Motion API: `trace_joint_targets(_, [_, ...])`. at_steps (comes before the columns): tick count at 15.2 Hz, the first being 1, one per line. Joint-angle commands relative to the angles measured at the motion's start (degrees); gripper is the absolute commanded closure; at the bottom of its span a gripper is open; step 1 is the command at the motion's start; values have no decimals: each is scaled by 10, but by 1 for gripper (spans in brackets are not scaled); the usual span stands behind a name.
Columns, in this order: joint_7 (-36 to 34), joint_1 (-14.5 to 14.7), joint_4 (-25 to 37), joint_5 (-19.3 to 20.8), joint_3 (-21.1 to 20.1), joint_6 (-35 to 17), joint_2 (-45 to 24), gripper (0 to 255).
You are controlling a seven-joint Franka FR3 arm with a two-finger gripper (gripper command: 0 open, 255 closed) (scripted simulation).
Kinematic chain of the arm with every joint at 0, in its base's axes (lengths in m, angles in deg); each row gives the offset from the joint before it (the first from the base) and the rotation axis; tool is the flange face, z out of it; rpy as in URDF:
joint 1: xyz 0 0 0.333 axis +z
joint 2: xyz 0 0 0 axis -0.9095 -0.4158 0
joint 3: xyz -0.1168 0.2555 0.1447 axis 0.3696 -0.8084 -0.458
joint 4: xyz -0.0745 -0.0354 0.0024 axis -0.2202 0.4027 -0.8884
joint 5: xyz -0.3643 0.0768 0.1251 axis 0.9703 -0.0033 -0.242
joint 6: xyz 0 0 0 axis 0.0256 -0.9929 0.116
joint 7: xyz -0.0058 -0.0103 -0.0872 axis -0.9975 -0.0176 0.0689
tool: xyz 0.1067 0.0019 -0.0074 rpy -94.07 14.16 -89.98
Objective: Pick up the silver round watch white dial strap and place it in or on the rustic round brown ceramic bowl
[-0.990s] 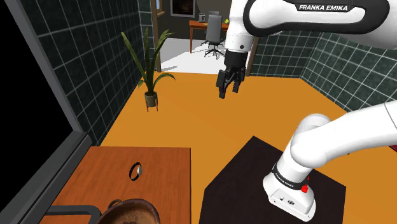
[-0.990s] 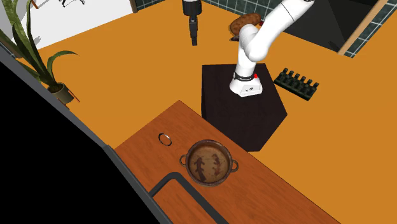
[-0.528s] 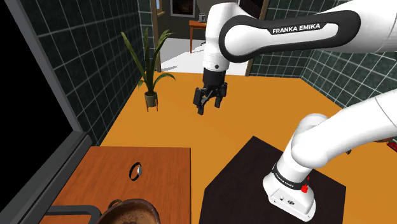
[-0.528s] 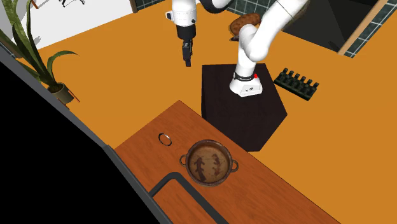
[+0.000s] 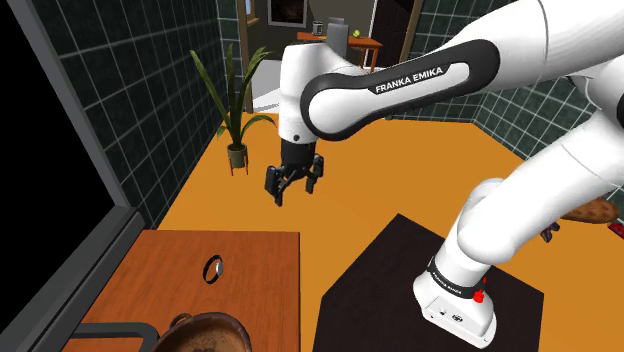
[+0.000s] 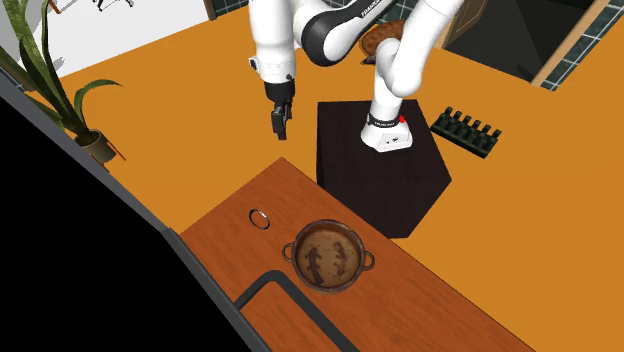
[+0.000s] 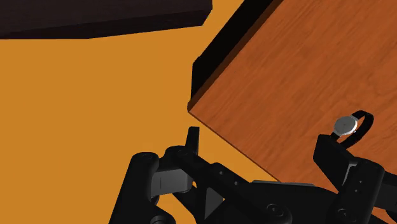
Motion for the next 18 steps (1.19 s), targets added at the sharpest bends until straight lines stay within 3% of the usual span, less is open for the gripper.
trace_joint_targets(1, [-37, -2, 14, 10, -25, -30, -39, 0])
trace_joint_targets(5, [-116, -8, 55, 56, -68, -82, -130, 0])
trace_joint_targets(9, [-209, -2, 110, 131, -94, -119, -232, 0])
trace_joint_targets(15, [-339, 53, 221, 254, -79, -138, -388, 0])
trace_joint_targets(18, [-368, 78, 256, 283, -64, -142, -433, 0])
